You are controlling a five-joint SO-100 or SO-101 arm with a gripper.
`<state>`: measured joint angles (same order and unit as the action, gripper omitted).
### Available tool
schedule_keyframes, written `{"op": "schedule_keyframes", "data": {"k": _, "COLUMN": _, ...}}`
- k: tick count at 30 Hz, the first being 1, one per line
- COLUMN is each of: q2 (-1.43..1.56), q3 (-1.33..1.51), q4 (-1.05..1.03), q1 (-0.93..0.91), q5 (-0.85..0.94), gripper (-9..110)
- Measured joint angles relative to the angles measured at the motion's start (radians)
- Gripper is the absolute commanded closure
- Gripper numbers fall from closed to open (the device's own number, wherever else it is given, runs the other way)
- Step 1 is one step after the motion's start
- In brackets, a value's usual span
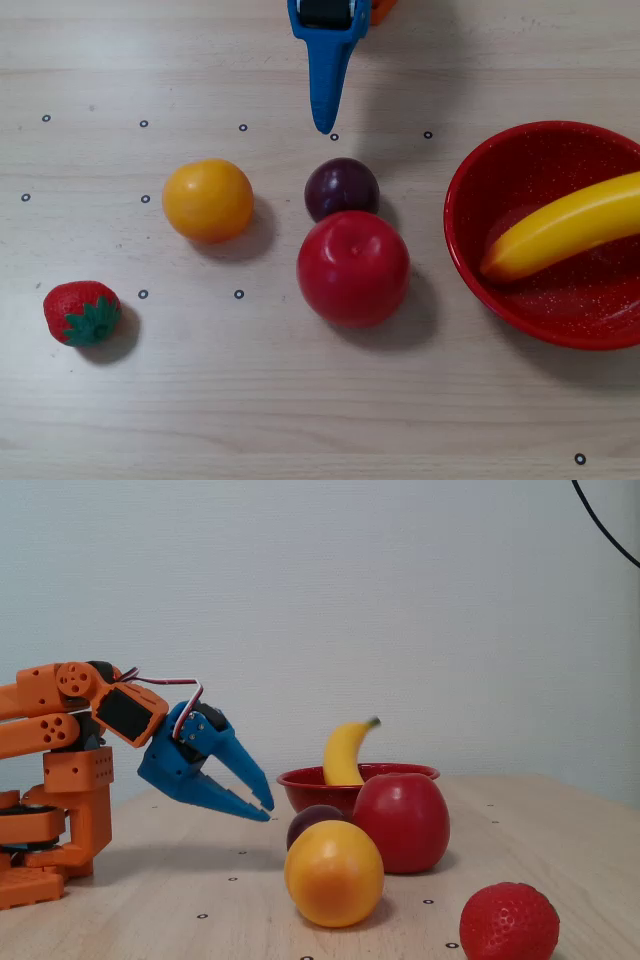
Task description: Put the banana in the red bowl.
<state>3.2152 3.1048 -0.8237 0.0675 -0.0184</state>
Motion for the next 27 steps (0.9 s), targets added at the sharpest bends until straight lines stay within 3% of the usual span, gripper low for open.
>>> {"op": "schedule_keyframes", "data": {"k": 27, "q2": 0.000, "q3": 0.000, "q4": -0.058, "q1": -0.021, "q5": 0.006, "gripper": 101}}
